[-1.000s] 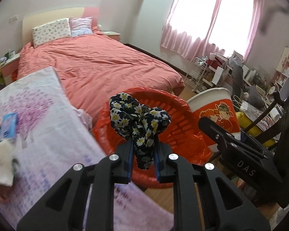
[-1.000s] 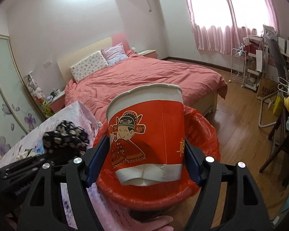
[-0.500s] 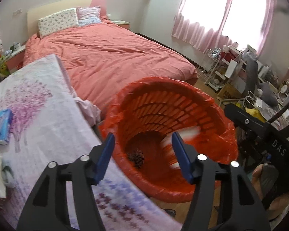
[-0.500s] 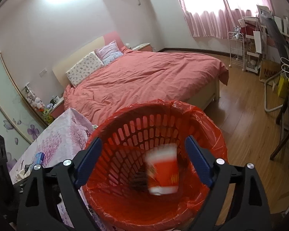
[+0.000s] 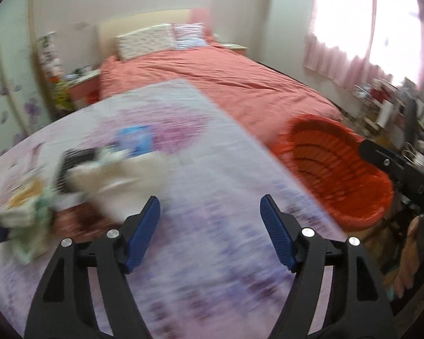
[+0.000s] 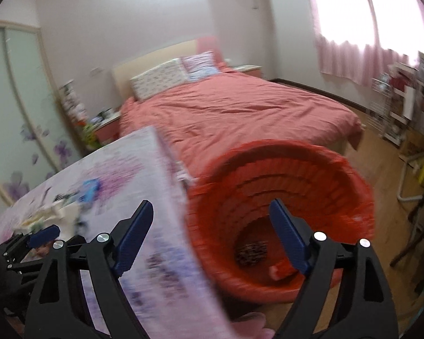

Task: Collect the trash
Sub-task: 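Return both tools to the bed and grasp the white tissues with the right tool, then grasp the silver snack bag with the left tool while the right tool holds the tissues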

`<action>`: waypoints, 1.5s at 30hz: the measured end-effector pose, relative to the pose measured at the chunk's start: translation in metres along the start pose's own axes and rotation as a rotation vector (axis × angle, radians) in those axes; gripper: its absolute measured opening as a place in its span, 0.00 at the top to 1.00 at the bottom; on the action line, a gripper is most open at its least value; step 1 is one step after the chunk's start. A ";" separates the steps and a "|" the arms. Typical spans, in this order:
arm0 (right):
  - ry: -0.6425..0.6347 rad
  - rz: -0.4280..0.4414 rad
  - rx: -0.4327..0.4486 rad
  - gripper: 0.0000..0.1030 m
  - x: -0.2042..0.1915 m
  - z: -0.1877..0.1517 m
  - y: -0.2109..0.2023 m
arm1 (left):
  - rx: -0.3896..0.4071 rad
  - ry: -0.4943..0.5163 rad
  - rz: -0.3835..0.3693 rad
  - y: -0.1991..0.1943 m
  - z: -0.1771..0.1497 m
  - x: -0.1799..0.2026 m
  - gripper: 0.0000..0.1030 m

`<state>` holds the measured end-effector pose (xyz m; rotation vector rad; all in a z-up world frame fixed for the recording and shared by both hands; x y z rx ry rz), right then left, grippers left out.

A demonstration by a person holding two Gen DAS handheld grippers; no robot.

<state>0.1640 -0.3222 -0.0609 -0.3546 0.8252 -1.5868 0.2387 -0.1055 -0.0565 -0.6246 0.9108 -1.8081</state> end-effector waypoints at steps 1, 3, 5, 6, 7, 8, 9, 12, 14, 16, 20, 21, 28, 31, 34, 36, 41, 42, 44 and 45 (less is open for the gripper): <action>-0.015 0.013 -0.006 0.20 -0.010 -0.002 0.001 | 0.009 -0.024 0.027 -0.008 -0.007 -0.020 0.29; -0.061 0.048 -0.027 0.22 -0.037 -0.007 0.006 | 0.018 -0.054 0.063 -0.018 -0.015 -0.044 0.28; -0.104 0.088 -0.049 0.25 -0.066 -0.013 0.013 | 0.027 -0.096 0.104 -0.031 -0.025 -0.075 0.28; -0.118 0.105 -0.057 0.26 -0.076 -0.015 0.015 | 0.033 -0.122 0.129 -0.038 -0.030 -0.093 0.28; -0.138 0.131 -0.067 0.27 -0.093 -0.017 0.018 | 0.037 -0.137 0.143 -0.041 -0.034 -0.104 0.28; -0.149 0.145 -0.072 0.28 -0.102 -0.017 0.020 | 0.041 -0.159 0.162 -0.046 -0.038 -0.118 0.28; -0.162 0.162 -0.076 0.28 -0.112 -0.018 0.022 | 0.046 -0.185 0.186 -0.050 -0.043 -0.135 0.28; -0.200 0.210 -0.087 0.28 -0.146 -0.018 0.030 | 0.047 -0.240 0.227 -0.058 -0.055 -0.168 0.28; -0.216 0.226 -0.102 0.28 -0.165 -0.017 0.040 | 0.043 -0.287 0.241 -0.061 -0.062 -0.191 0.28; -0.224 0.226 -0.126 0.31 -0.176 -0.016 0.054 | 0.041 -0.324 0.253 -0.064 -0.068 -0.209 0.28; -0.222 0.207 -0.180 0.36 -0.191 -0.024 0.076 | 0.034 -0.378 0.274 -0.068 -0.080 -0.237 0.28; -0.222 0.201 -0.192 0.38 -0.192 -0.026 0.082 | 0.032 -0.383 0.278 -0.068 -0.082 -0.241 0.28; -0.218 0.182 -0.209 0.67 -0.199 -0.039 0.090 | 0.014 -0.437 0.300 -0.060 -0.090 -0.270 0.28; -0.220 0.179 -0.187 0.78 -0.198 -0.039 0.084 | 0.010 -0.464 0.284 -0.057 -0.090 -0.275 0.28; -0.226 0.166 -0.145 0.83 -0.194 -0.035 0.074 | 0.018 -0.470 0.256 -0.056 -0.087 -0.271 0.28; -0.228 0.156 -0.122 0.83 -0.192 -0.031 0.070 | 0.029 -0.462 0.242 -0.057 -0.082 -0.266 0.28; -0.233 0.130 -0.074 0.84 -0.183 -0.025 0.055 | 0.060 -0.423 0.226 -0.059 -0.058 -0.248 0.28; -0.231 0.129 -0.073 0.84 -0.181 -0.024 0.055 | 0.062 -0.420 0.222 -0.057 -0.051 -0.246 0.28; -0.222 0.123 -0.075 0.84 -0.177 -0.023 0.057 | 0.054 -0.421 0.223 -0.051 -0.042 -0.245 0.28; -0.218 0.122 -0.078 0.84 -0.175 -0.023 0.058 | 0.043 -0.421 0.225 -0.047 -0.038 -0.245 0.28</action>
Point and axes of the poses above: each gripper's, at about its wrist camera, not at the fingertips, and y roughly the way its jaws point, x to its right, z to its top, the point moved 4 cm from there along y, roughly the way its jaws point, and after that the axes turned 8 degrees about -x, right-handed, at the moved point
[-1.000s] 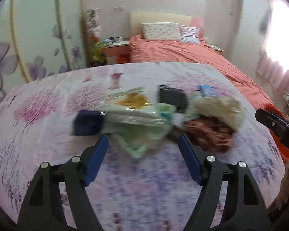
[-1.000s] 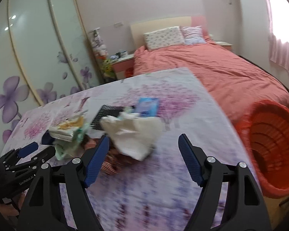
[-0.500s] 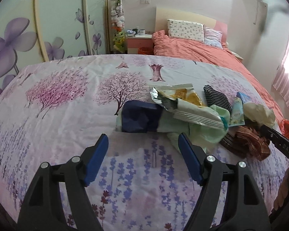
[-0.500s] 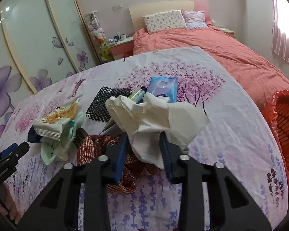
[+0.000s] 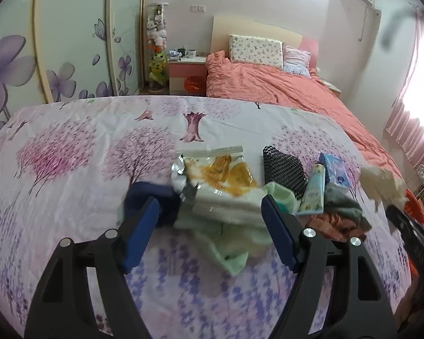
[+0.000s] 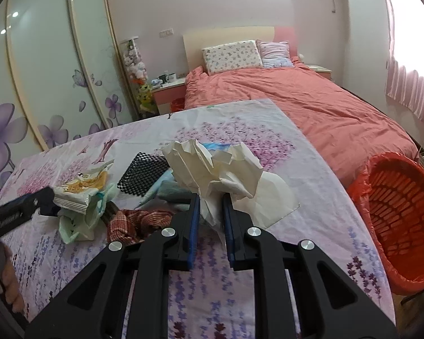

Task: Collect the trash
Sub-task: 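Grasp the silver snack bag with the left tool while the right tool holds the tissues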

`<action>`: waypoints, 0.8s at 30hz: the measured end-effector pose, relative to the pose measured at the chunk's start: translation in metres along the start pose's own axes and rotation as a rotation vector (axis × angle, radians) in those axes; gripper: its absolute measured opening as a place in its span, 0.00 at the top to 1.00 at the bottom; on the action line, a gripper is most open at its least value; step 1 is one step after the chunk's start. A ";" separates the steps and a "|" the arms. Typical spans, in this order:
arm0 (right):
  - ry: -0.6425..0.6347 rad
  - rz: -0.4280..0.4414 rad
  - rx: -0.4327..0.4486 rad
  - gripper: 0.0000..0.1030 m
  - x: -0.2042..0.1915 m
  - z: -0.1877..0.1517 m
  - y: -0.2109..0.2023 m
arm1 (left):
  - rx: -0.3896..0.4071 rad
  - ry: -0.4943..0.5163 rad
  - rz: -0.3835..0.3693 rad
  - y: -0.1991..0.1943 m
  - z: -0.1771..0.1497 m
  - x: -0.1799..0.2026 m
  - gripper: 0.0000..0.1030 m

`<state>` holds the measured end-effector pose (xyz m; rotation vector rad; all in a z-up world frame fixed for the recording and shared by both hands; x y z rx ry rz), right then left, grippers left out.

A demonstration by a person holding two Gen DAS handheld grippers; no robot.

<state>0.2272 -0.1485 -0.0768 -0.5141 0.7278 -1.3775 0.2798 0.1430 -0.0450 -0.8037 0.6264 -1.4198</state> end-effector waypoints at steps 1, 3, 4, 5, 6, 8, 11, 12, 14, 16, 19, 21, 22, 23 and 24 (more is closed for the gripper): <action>0.007 0.000 -0.004 0.84 0.002 0.000 0.001 | -0.021 0.000 0.007 0.007 0.004 0.002 0.28; 0.011 -0.002 -0.008 0.84 0.006 -0.002 0.002 | -0.061 -0.011 0.012 0.021 0.009 0.002 0.28; 0.013 -0.002 -0.010 0.84 0.008 -0.003 0.003 | -0.094 -0.020 0.010 0.030 0.010 0.003 0.30; 0.014 -0.003 -0.010 0.84 0.009 -0.004 0.003 | -0.110 -0.023 0.006 0.034 0.009 0.003 0.32; 0.015 -0.003 -0.011 0.84 0.011 -0.004 0.003 | -0.127 -0.024 -0.003 0.040 0.008 0.003 0.40; 0.020 -0.004 -0.012 0.84 0.015 -0.006 0.004 | -0.151 -0.021 -0.022 0.046 0.005 0.006 0.51; 0.032 -0.006 -0.014 0.84 0.022 -0.008 0.005 | -0.145 -0.012 -0.042 0.045 0.004 0.010 0.74; 0.036 -0.007 -0.014 0.84 0.023 -0.009 0.005 | -0.141 -0.013 -0.051 0.045 0.005 0.010 0.82; 0.041 -0.007 -0.013 0.84 0.026 -0.009 0.004 | -0.121 -0.006 -0.054 0.041 0.008 0.011 0.90; 0.044 -0.007 -0.011 0.84 0.027 -0.009 0.004 | -0.100 0.006 -0.061 0.036 0.012 0.014 0.95; 0.049 -0.007 -0.005 0.84 0.031 -0.010 0.001 | -0.066 0.029 -0.074 0.025 0.019 0.022 0.97; 0.054 -0.007 0.001 0.84 0.034 -0.010 -0.001 | -0.046 0.044 -0.079 0.019 0.021 0.026 0.98; 0.057 -0.007 0.003 0.84 0.035 -0.010 -0.002 | -0.036 0.052 -0.090 0.016 0.021 0.030 0.98; 0.059 -0.007 0.005 0.84 0.036 -0.010 -0.004 | -0.028 0.059 -0.100 0.013 0.022 0.033 0.98; 0.061 -0.008 0.007 0.84 0.037 -0.010 -0.004 | -0.022 0.066 -0.108 0.011 0.022 0.036 0.98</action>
Point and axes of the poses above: each gripper's, at about its wrist camera, not at the fingertips, and y roughly the way its jaws point, x to its right, z to its top, the point moved 4 cm from there along y, roughly the way its jaws point, and after that the axes turned 8 degrees about -x, right-handed, at the moved point
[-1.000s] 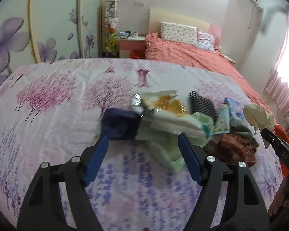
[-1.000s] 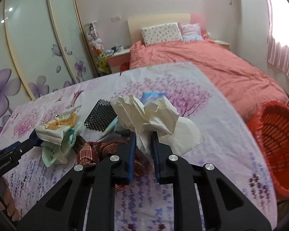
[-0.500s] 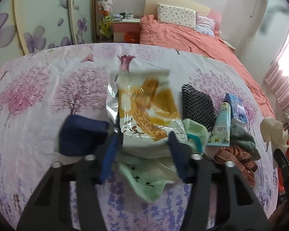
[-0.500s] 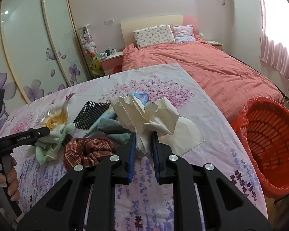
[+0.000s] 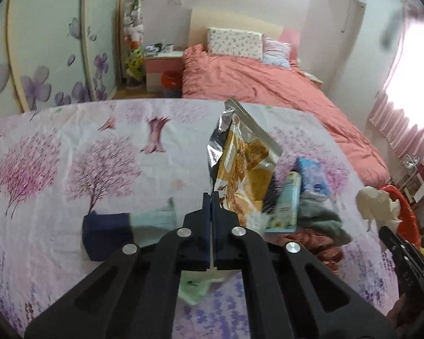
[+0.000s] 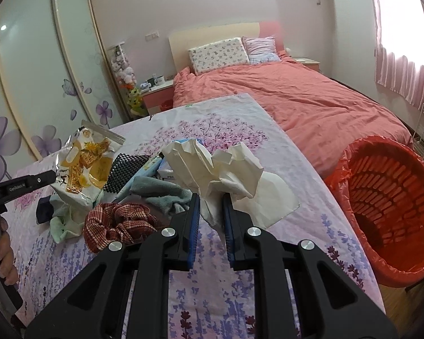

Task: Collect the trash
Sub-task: 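Grasp the silver snack bag with the left tool while the right tool holds the tissues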

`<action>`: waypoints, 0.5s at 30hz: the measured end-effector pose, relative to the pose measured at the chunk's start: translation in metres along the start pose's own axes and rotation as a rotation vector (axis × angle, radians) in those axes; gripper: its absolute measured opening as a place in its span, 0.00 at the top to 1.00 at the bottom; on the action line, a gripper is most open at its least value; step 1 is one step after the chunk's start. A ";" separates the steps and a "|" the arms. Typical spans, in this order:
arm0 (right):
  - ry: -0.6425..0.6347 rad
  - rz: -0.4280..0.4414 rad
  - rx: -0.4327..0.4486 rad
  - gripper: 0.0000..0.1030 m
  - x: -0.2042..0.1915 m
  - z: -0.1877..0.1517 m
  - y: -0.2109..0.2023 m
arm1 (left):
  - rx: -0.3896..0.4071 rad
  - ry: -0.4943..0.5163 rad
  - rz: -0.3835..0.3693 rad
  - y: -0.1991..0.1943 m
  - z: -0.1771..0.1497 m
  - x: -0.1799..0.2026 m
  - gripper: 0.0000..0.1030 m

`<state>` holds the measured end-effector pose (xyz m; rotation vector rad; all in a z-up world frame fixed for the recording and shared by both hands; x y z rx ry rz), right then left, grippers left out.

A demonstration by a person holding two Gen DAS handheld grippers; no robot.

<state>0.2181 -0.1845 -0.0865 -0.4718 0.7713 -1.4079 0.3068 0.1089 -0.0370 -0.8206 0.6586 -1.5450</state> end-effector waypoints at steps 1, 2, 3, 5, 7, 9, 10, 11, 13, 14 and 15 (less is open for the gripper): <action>0.001 -0.001 0.001 0.84 0.002 -0.001 0.000 | 0.005 0.011 -0.008 -0.001 0.001 0.007 0.98; 0.003 -0.003 0.002 0.84 0.003 -0.001 -0.001 | 0.007 0.017 -0.015 0.000 0.001 0.011 0.98; 0.004 -0.005 0.002 0.84 0.004 -0.002 -0.001 | 0.016 0.025 -0.014 0.000 0.002 0.015 0.97; 0.008 -0.009 0.002 0.84 0.007 -0.003 -0.002 | 0.025 0.033 -0.023 0.000 0.001 0.022 0.89; 0.011 -0.012 0.000 0.84 0.010 -0.004 -0.002 | 0.028 0.034 -0.027 0.001 0.002 0.026 0.76; 0.016 -0.014 -0.001 0.84 0.013 -0.004 -0.002 | 0.034 0.045 -0.023 0.003 0.002 0.031 0.71; 0.019 -0.014 -0.001 0.84 0.014 -0.004 -0.002 | 0.035 0.048 -0.024 0.004 0.002 0.032 0.69; 0.021 -0.014 0.000 0.84 0.015 -0.004 -0.002 | 0.038 0.051 -0.030 0.005 0.003 0.034 0.68; 0.023 -0.014 0.000 0.84 0.018 -0.004 -0.002 | 0.043 0.050 -0.052 0.005 0.004 0.036 0.68; 0.023 -0.015 0.000 0.84 0.019 -0.004 -0.003 | 0.045 0.047 -0.064 0.005 0.004 0.037 0.68; 0.024 -0.016 0.000 0.84 0.020 -0.004 -0.003 | 0.047 0.046 -0.073 0.004 0.004 0.039 0.68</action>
Point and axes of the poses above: each gripper's, at about its wrist camera, not at the fingertips, and y roughly the way its jaws point, x to its right, z to its top, the point moved 4 cm from there along y, roughly the way its jaws point, and after that the axes turned 8 degrees about -x, right-handed, at the moved point
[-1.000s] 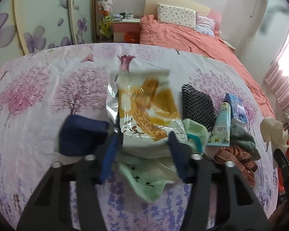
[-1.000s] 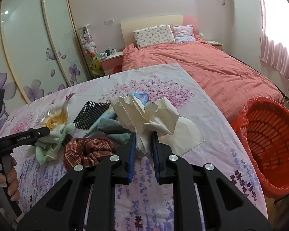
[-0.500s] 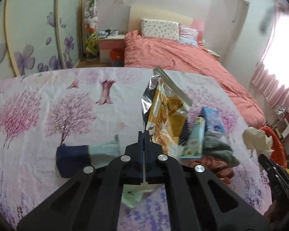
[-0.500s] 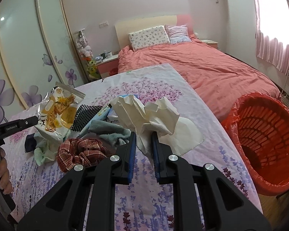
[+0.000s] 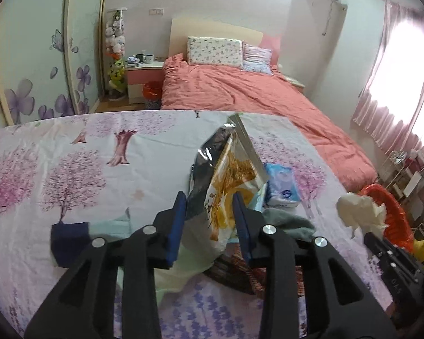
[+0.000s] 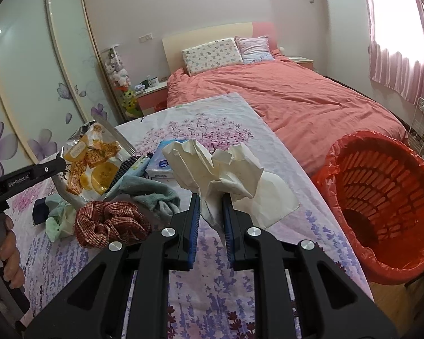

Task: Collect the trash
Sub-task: 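Grasp the silver snack bag with the left tool while the right tool holds the tissues, then carry the snack bag and tissues over the orange basket and release both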

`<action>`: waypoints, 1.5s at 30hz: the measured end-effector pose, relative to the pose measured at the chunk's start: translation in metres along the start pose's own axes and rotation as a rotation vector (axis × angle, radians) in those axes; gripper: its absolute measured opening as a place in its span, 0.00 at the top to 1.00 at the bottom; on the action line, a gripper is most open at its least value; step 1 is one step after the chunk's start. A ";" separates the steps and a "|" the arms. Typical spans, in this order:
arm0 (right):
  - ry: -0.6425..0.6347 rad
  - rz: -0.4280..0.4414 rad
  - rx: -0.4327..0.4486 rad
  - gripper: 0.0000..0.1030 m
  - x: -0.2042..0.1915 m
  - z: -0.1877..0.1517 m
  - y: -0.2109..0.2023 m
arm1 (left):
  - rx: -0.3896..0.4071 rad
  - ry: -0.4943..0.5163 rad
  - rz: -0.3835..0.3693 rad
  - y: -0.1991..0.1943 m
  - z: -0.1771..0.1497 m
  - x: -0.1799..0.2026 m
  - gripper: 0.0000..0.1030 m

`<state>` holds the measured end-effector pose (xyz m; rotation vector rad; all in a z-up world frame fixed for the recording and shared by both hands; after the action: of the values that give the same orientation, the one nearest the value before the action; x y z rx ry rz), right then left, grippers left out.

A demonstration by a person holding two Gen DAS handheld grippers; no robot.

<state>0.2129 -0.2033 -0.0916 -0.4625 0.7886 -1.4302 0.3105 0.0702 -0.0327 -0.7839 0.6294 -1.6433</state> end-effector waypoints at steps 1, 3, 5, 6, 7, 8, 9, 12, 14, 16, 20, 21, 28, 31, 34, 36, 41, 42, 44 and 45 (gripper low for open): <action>0.001 -0.001 -0.001 0.84 0.001 0.000 0.000 | 0.002 0.000 -0.012 -0.001 0.000 0.002 0.68; 0.005 -0.001 -0.003 0.84 0.003 -0.001 0.000 | 0.006 0.003 -0.036 -0.003 -0.001 0.007 0.70; 0.008 -0.004 -0.006 0.84 0.005 -0.002 0.001 | 0.002 0.005 -0.068 -0.005 -0.002 0.013 0.70; 0.010 -0.005 -0.007 0.84 0.006 -0.002 0.001 | -0.002 0.002 -0.087 -0.006 -0.002 0.015 0.70; 0.012 -0.007 -0.008 0.84 0.007 -0.002 0.001 | -0.006 0.000 -0.095 -0.007 -0.003 0.018 0.70; 0.016 -0.008 -0.009 0.84 0.009 -0.003 0.000 | -0.008 0.001 -0.095 -0.008 -0.003 0.020 0.70; 0.018 -0.009 -0.009 0.84 0.009 -0.003 0.000 | -0.010 0.002 -0.106 -0.008 -0.003 0.022 0.70; 0.022 -0.013 -0.012 0.84 0.014 -0.004 0.000 | -0.030 -0.001 -0.150 -0.009 -0.006 0.025 0.63; 0.024 -0.015 -0.013 0.84 0.015 -0.004 -0.001 | -0.051 -0.007 -0.199 -0.011 -0.010 0.029 0.57; 0.028 -0.017 -0.012 0.84 0.017 -0.004 -0.002 | -0.065 0.015 -0.195 -0.013 -0.013 0.034 0.51; 0.032 -0.019 -0.009 0.84 0.020 -0.005 -0.005 | -0.055 0.037 -0.106 -0.020 -0.018 0.035 0.42; 0.033 -0.020 -0.009 0.84 0.021 -0.005 -0.006 | -0.043 0.034 -0.070 -0.023 -0.017 0.032 0.38; 0.030 -0.026 -0.009 0.84 0.026 -0.010 -0.013 | -0.033 0.037 0.024 -0.031 -0.022 0.016 0.30; 0.031 -0.026 -0.009 0.84 0.026 -0.012 -0.015 | -0.052 0.064 0.068 -0.028 -0.029 0.011 0.30; 0.029 -0.026 -0.009 0.84 0.026 -0.013 -0.016 | -0.064 0.125 0.140 -0.018 -0.036 0.018 0.30; 0.028 -0.027 -0.010 0.84 0.026 -0.012 -0.017 | -0.072 0.144 0.146 -0.012 -0.039 0.021 0.39; 0.027 -0.032 -0.011 0.84 0.027 -0.014 -0.019 | -0.131 0.164 0.064 0.007 -0.040 0.032 0.94; 0.026 -0.033 -0.010 0.84 0.027 -0.013 -0.020 | -0.130 0.160 0.058 0.007 -0.040 0.032 0.95; 0.025 -0.032 -0.004 0.84 0.028 -0.012 -0.023 | -0.115 0.147 0.040 0.000 -0.036 0.032 0.97; 0.025 -0.032 0.001 0.84 0.029 -0.012 -0.024 | -0.111 0.140 0.031 -0.003 -0.035 0.033 0.97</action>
<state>0.1864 -0.2320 -0.0885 -0.4590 0.8043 -1.4683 0.2777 0.0385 -0.0477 -0.7396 0.8340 -1.6551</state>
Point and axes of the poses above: each gripper's, at about its wrist camera, not at the fingertips, and y roughly the way its jaws point, x to its right, z to its top, the point moved 4 cm from there along y, roughly the way its jaws point, and after that the axes turned 8 degrees about -x, right-handed, at the moved point
